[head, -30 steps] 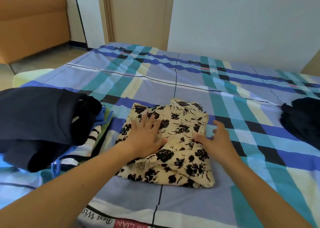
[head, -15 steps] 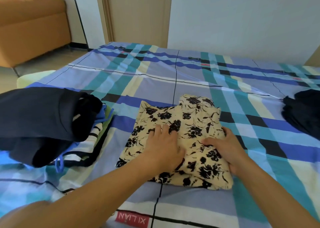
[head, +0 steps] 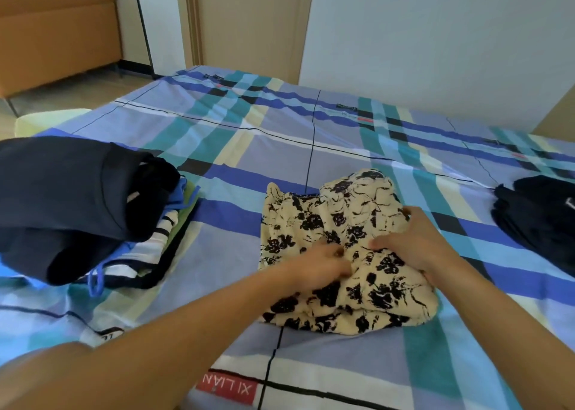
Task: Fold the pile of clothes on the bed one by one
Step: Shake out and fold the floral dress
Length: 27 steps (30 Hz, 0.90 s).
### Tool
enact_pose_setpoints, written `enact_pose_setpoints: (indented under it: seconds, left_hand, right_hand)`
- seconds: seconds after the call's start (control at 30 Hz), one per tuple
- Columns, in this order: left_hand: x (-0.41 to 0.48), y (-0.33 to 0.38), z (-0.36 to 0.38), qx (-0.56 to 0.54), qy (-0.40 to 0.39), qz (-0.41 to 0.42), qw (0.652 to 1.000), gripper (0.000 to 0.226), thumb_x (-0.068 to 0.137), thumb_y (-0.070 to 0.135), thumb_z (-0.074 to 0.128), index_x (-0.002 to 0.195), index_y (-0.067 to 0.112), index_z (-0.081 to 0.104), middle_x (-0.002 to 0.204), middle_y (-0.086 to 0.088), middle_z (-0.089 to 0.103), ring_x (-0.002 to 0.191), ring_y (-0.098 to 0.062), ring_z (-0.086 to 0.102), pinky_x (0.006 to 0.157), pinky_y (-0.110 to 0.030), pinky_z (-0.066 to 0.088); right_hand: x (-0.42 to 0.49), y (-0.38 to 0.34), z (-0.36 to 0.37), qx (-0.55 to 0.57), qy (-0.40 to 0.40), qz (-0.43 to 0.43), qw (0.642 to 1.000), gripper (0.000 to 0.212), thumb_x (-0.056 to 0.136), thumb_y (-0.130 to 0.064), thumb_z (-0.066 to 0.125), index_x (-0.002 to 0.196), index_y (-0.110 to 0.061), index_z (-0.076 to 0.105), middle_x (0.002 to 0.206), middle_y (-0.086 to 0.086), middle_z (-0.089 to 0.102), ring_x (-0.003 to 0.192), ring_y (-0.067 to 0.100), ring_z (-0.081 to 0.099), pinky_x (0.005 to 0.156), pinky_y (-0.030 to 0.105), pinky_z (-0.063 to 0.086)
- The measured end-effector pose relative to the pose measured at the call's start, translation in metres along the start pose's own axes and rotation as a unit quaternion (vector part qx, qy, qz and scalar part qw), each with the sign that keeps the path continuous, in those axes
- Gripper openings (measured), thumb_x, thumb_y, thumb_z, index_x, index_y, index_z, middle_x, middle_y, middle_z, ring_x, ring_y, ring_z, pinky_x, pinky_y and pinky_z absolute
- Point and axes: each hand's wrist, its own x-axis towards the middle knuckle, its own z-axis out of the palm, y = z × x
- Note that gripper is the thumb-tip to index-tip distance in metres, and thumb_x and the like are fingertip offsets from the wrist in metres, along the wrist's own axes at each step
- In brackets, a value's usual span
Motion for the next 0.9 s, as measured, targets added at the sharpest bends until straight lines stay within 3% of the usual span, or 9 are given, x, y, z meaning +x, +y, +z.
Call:
enact_pose_setpoints:
  seconds: [0.07,0.13,0.23,0.33,0.4,0.53,0.67,0.8,0.9]
  left_hand:
    - [-0.002,0.004,-0.026,-0.166,-0.047,-0.037,0.984,0.035,0.096,0.029,0.05,0.123,0.007,0.055,0.12,-0.016,0.057,0.098,-0.02,0.058,0.091,-0.025,0.046]
    - [-0.006,0.006,-0.053,-0.248,-0.036,-0.079,0.965,0.045,0.1,0.035,0.042,0.132,0.004,0.051,0.124,-0.022,0.061,0.106,-0.03,0.061,0.096,-0.038,0.048]
    - [-0.01,0.007,-0.08,-0.262,0.068,-0.09,0.958,0.063,0.102,0.055,0.033,0.124,0.001,0.057,0.115,-0.021,0.066,0.103,-0.036,0.066,0.095,-0.045,0.054]
    - [-0.012,0.004,-0.102,-0.307,0.142,-0.081,0.938,0.066,0.096,0.069,0.033,0.108,0.016,0.069,0.102,-0.009,0.075,0.094,-0.028,0.071,0.089,-0.043,0.057]
    - [-0.015,0.001,-0.111,-0.298,0.129,-0.096,0.941,0.063,0.092,0.071,0.042,0.106,0.018,0.073,0.1,-0.008,0.077,0.092,-0.026,0.073,0.086,-0.039,0.058]
    - [-0.018,-0.011,-0.114,-0.224,0.103,-0.127,0.961,0.052,0.083,0.063,0.066,0.109,0.017,0.071,0.098,-0.009,0.077,0.088,-0.026,0.075,0.078,-0.036,0.06]
    - [-0.016,-0.03,-0.117,-0.231,0.074,-0.154,0.958,0.053,0.08,0.052,0.075,0.118,0.015,0.067,0.111,-0.01,0.074,0.102,-0.029,0.07,0.096,-0.045,0.054]
    - [-0.019,-0.042,-0.112,-0.304,0.059,-0.162,0.937,0.035,0.096,0.038,0.057,0.103,0.007,0.07,0.092,-0.013,0.076,0.077,-0.027,0.072,0.079,-0.037,0.058]
    - [-0.02,-0.05,-0.114,-0.368,0.089,-0.165,0.911,0.041,0.101,0.038,0.042,0.096,0.006,0.067,0.082,-0.015,0.072,0.068,-0.026,0.069,0.069,-0.035,0.054]
  right_hand:
    - [-0.005,-0.019,0.006,-0.05,-0.008,-0.042,0.998,0.093,0.07,-0.024,0.089,0.143,-0.015,0.032,0.123,0.005,0.053,0.105,0.024,0.052,0.087,0.034,0.044]
    - [-0.013,-0.041,0.014,-0.094,-0.019,-0.086,0.992,0.095,0.071,-0.031,0.088,0.145,-0.018,0.029,0.12,0.001,0.051,0.103,0.021,0.05,0.083,0.031,0.039]
    - [-0.026,-0.069,0.03,-0.128,-0.042,-0.157,0.978,0.1,0.072,-0.038,0.084,0.15,-0.024,0.023,0.134,-0.002,0.052,0.117,0.023,0.054,0.089,0.034,0.043]
    - [-0.043,-0.083,0.057,-0.137,-0.111,-0.193,0.965,0.109,0.076,-0.046,0.079,0.157,-0.029,0.008,0.147,-0.004,0.048,0.128,0.022,0.051,0.1,0.036,0.044]
    - [-0.054,-0.08,0.077,-0.156,-0.165,-0.212,0.951,0.109,0.079,-0.052,0.075,0.158,-0.033,0.002,0.153,-0.005,0.043,0.134,0.02,0.048,0.105,0.036,0.042]
    - [-0.068,-0.063,0.103,-0.18,-0.221,-0.286,0.915,0.086,0.081,-0.054,0.072,0.149,-0.03,0.026,0.14,-0.006,0.053,0.126,0.017,0.052,0.104,0.035,0.045]
    - [-0.072,-0.049,0.108,-0.246,-0.223,-0.332,0.883,0.089,0.081,-0.065,0.067,0.154,-0.039,0.022,0.151,-0.008,0.04,0.134,0.013,0.036,0.111,0.03,0.031]
    - [-0.075,-0.043,0.094,-0.098,-0.305,-0.325,0.89,0.077,0.084,-0.053,0.073,0.15,-0.04,0.035,0.143,-0.017,0.053,0.13,-0.005,0.047,0.112,0.027,0.038]
    - [-0.072,-0.036,0.091,0.042,-0.185,-0.329,0.925,0.037,0.091,-0.035,0.07,0.126,-0.031,0.059,0.109,-0.017,0.072,0.105,-0.002,0.064,0.094,0.023,0.051]
